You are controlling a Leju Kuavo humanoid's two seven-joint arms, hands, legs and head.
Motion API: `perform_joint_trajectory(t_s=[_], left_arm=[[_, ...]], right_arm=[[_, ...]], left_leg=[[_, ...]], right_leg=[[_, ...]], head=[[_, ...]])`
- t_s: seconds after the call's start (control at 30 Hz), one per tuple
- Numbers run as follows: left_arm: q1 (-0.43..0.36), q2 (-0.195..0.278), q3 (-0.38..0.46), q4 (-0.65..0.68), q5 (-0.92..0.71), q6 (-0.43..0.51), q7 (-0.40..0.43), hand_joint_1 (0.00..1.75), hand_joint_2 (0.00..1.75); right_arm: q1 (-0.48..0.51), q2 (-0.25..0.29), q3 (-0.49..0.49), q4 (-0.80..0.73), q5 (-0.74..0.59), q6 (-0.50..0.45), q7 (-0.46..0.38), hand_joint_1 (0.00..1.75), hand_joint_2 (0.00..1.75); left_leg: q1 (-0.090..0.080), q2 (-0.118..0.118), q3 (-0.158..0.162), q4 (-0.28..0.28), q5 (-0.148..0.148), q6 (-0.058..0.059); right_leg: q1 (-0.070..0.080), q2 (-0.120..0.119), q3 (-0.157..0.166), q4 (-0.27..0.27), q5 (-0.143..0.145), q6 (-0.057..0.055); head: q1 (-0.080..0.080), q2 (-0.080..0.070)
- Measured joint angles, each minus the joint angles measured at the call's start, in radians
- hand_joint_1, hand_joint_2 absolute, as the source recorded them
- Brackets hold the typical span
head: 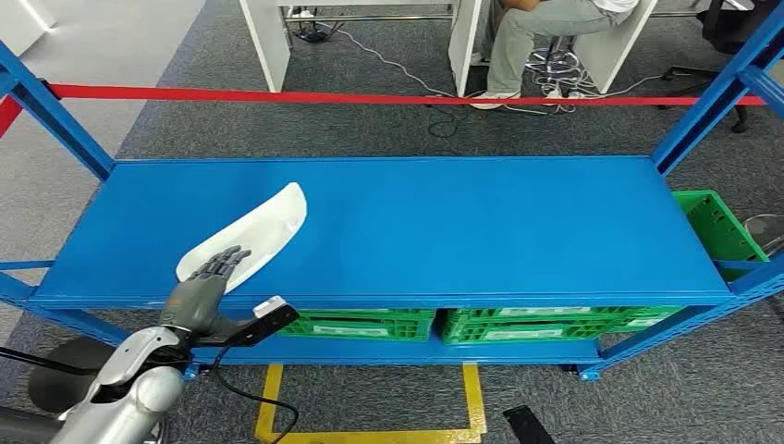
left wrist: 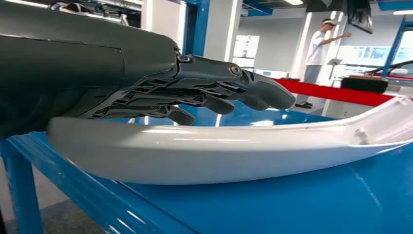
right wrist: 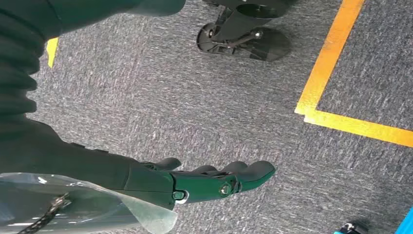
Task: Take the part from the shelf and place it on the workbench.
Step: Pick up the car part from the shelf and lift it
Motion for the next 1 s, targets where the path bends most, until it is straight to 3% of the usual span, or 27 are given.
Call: perform_joint_trajectory(t_s=[0.43,0.83,0.93,1.0], left_arm=[[-0.028,0.000,0.029,0.060,-0.055,0.018,0.074,0.00,1.75],[-0.041,0.000,0.054,0.102,-0.065,0.021,0.083,0.00,1.75],[-0.044,0.000,0.056,0.108,-0.065,0.021,0.083,0.10,1.75],[-0.046,-0.001,0.058,0.112,-0.065,0.021,0.083,0.35,1.75]], right_arm=[[0.000,0.005,-0.020,0.000,0.020,0.001,0.008,0.00,1.75],[0.000,0.007,-0.021,0.000,0.030,0.002,0.012,0.00,1.75],[0.000,0.007,-0.021,0.000,0.031,0.002,0.012,0.00,1.75],[0.000,0.007,-0.021,0.000,0.032,0.002,0.012,0.00,1.75]], left_leg=[[0.000,0.000,0.000,0.000,0.000,0.000],[0.000,0.000,0.000,0.000,0.000,0.000],[0.000,0.000,0.000,0.000,0.000,0.000],[0.000,0.000,0.000,0.000,0.000,0.000]], right_leg=[[0.000,0.000,0.000,0.000,0.000,0.000],[0.000,0.000,0.000,0.000,0.000,0.000],[0.000,0.000,0.000,0.000,0.000,0.000],[0.000,0.000,0.000,0.000,0.000,0.000]], head=[[0.000,0.000],[0.000,0.000],[0.000,0.000],[0.000,0.000]])
